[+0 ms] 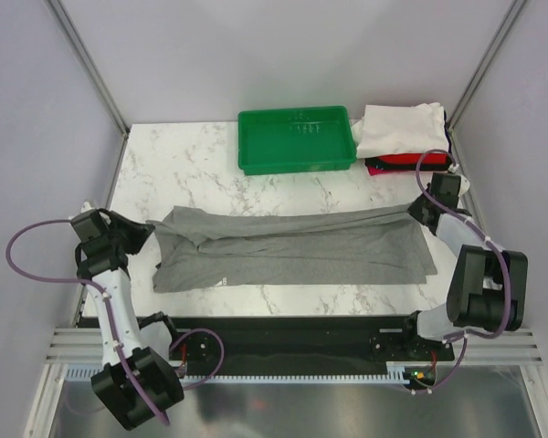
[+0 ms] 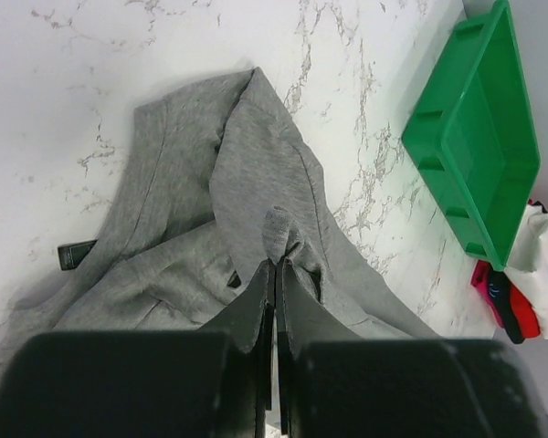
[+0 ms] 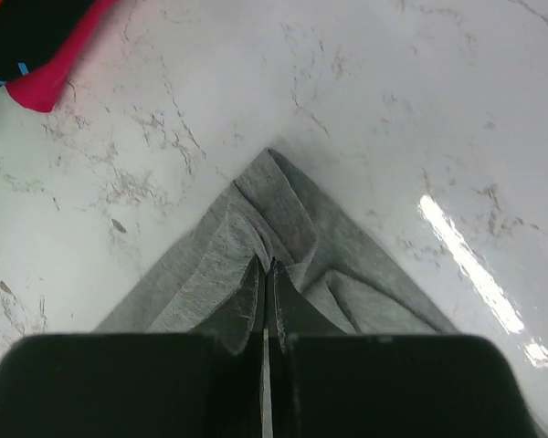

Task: Fold and stack the t-shirts
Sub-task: Fold the tshirt

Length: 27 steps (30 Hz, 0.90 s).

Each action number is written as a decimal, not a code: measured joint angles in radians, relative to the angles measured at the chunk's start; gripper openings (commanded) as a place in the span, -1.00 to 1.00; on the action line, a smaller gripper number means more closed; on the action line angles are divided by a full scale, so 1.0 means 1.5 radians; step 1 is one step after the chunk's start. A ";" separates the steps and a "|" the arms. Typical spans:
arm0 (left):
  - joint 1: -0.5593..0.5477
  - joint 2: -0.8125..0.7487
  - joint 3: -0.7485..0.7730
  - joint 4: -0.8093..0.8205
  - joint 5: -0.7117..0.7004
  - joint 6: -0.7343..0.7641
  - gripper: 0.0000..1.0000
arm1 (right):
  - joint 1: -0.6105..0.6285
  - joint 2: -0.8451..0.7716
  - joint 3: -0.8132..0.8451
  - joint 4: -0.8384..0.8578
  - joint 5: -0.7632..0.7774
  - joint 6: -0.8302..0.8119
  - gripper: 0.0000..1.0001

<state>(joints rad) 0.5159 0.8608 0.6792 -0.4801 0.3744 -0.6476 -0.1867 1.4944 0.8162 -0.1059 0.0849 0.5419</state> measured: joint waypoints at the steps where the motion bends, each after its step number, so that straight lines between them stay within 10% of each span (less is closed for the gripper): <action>1: 0.001 -0.007 -0.005 -0.004 -0.003 -0.003 -0.96 | -0.001 -0.022 -0.018 0.001 0.002 0.005 -1.00; 6: 0.021 -0.050 -0.033 -0.035 -0.029 -0.027 -0.96 | -0.033 -0.111 -0.096 0.013 -0.010 0.051 -0.64; 7: 0.023 -0.059 -0.041 -0.038 -0.033 -0.033 -0.95 | -0.048 -0.123 -0.110 0.014 -0.016 0.060 -0.30; 8: 0.025 -0.067 -0.048 -0.043 -0.035 -0.037 -0.86 | -0.062 -0.132 -0.122 0.014 -0.021 0.071 0.53; 10: 0.027 -0.072 -0.058 -0.049 -0.038 -0.044 -0.30 | -0.086 -0.146 -0.137 0.013 -0.029 0.080 0.96; 12: 0.031 -0.072 -0.062 -0.049 -0.040 -0.051 0.41 | -0.098 -0.156 -0.141 0.010 -0.035 0.079 0.96; 15: 0.036 -0.082 -0.068 -0.055 -0.041 -0.070 0.88 | -0.105 -0.175 -0.142 0.010 -0.042 0.083 0.96; 27: 0.001 -0.093 -0.070 -0.040 -0.053 -0.079 0.75 | 0.065 -0.183 -0.066 0.017 -0.109 0.078 0.85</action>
<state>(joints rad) 0.5167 0.7219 0.5747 -0.5404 0.2947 -0.7662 -0.0891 1.2198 0.7174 -0.0803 -0.0784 0.6582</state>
